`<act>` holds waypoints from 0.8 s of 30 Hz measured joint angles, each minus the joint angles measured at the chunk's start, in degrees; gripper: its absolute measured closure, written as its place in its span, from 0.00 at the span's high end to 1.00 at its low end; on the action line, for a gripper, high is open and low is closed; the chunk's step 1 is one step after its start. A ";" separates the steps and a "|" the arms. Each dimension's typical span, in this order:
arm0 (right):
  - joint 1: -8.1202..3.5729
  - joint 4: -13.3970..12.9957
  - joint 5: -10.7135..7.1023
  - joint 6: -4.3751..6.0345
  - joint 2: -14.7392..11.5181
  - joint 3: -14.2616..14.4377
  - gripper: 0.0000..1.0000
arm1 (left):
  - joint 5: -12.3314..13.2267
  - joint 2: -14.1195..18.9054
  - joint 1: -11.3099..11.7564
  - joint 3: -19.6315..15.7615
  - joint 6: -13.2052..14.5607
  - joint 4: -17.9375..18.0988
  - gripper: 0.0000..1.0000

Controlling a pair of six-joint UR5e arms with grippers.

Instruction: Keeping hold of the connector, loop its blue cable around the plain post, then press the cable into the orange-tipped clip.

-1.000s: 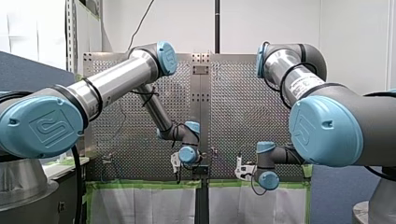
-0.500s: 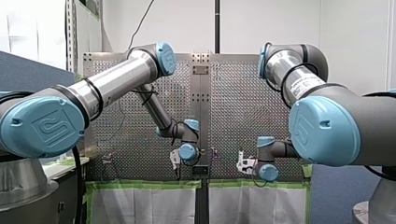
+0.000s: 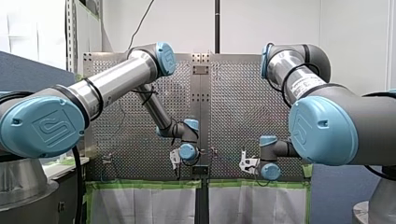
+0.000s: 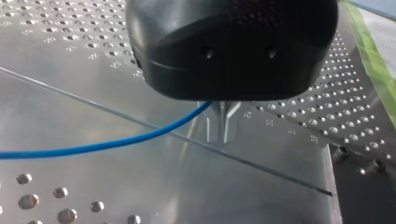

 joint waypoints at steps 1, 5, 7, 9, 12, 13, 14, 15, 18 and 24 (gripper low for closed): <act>-0.04 -0.02 -0.03 -0.02 -0.01 -0.01 0.00 | 0.00 0.00 0.00 0.00 0.00 -0.01 0.07; -0.23 -0.10 -0.50 -0.07 -0.01 0.00 0.00 | -0.03 0.00 0.01 0.00 0.05 -0.04 0.16; -0.26 -0.13 -0.74 -0.08 -0.01 0.00 0.00 | -0.04 0.02 0.01 0.00 0.31 -0.22 0.25; -0.28 -0.10 -0.91 -0.09 -0.01 0.01 0.00 | -0.05 0.04 -0.05 0.00 1.00 -0.82 0.36; -0.29 -0.03 -1.10 -0.09 -0.01 0.01 0.00 | -0.20 0.06 -0.33 0.00 2.55 -2.27 0.69; -0.28 -0.02 -1.20 -0.09 -0.01 0.01 0.00 | -0.42 0.06 -0.44 0.00 3.06 -2.79 0.77; -0.28 -0.01 -1.32 -0.11 -0.01 0.01 0.00 | -0.73 0.06 -0.57 0.00 3.60 -3.30 0.77; -0.28 -0.01 -1.40 -0.12 0.00 0.02 0.00 | -1.28 0.07 -0.74 0.00 4.34 -4.04 0.77; -0.29 0.01 -1.54 -0.15 0.00 0.02 0.00 | -2.71 0.09 -1.08 0.00 6.14 -5.80 0.77; -0.29 0.11 -1.71 -0.13 0.00 0.03 0.00 | -1.58 0.74 -1.67 -0.48 9.43 -8.16 1.00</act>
